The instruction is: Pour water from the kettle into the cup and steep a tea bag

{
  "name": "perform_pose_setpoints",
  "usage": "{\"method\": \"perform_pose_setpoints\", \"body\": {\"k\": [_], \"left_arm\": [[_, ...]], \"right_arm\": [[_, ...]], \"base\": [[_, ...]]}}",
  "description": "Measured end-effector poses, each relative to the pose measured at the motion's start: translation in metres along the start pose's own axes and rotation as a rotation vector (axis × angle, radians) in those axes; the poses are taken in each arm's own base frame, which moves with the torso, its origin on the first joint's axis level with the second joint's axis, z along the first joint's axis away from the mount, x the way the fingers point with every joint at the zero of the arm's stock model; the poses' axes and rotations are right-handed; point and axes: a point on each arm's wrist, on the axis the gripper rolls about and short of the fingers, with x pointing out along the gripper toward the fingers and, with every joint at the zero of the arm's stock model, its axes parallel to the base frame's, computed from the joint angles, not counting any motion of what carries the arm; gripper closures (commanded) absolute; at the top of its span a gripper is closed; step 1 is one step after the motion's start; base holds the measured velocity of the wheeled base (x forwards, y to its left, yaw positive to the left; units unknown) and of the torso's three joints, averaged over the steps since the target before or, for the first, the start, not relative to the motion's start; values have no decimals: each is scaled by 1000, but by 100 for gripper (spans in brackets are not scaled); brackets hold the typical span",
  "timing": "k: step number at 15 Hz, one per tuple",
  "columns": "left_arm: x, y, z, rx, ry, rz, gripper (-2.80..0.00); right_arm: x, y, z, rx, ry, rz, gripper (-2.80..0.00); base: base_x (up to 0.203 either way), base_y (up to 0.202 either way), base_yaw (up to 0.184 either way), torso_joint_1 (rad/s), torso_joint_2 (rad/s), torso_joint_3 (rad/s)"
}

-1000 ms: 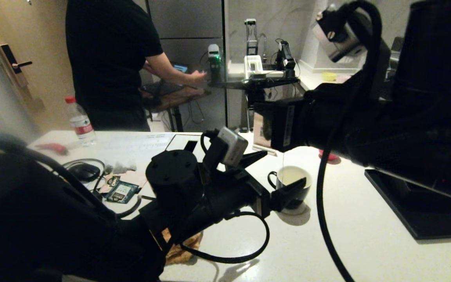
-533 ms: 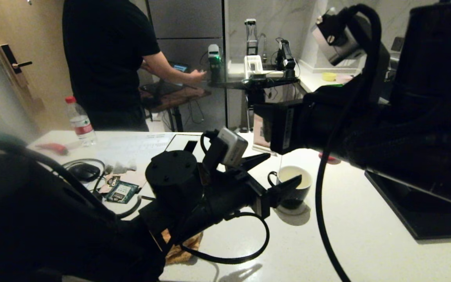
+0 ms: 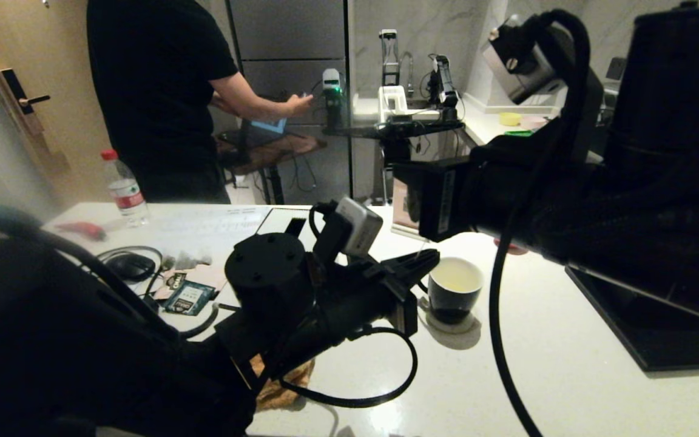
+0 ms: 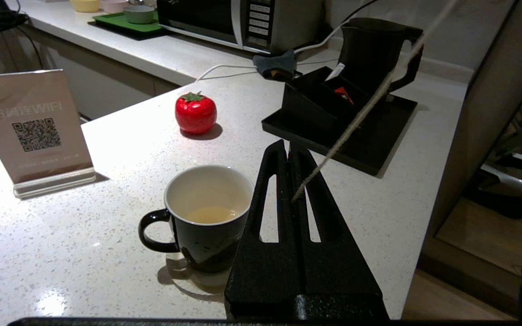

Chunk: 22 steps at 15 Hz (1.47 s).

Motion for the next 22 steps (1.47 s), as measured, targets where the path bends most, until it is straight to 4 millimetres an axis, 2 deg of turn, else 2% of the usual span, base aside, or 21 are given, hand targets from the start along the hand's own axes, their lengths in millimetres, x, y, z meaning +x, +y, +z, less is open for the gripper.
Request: {"method": "perform_pose_setpoints", "body": {"k": [11,22], "left_arm": [[0,0,1,-1,-2,6,0],[0,3,1,-4,-6,30,0]], "right_arm": [[-6,-1,1,1,-6,-1,0],[-24,-8,-16,11,-40,3,0]], "base": [[0,0,0,0,0,0],[0,0,0,0,0,0]]}}
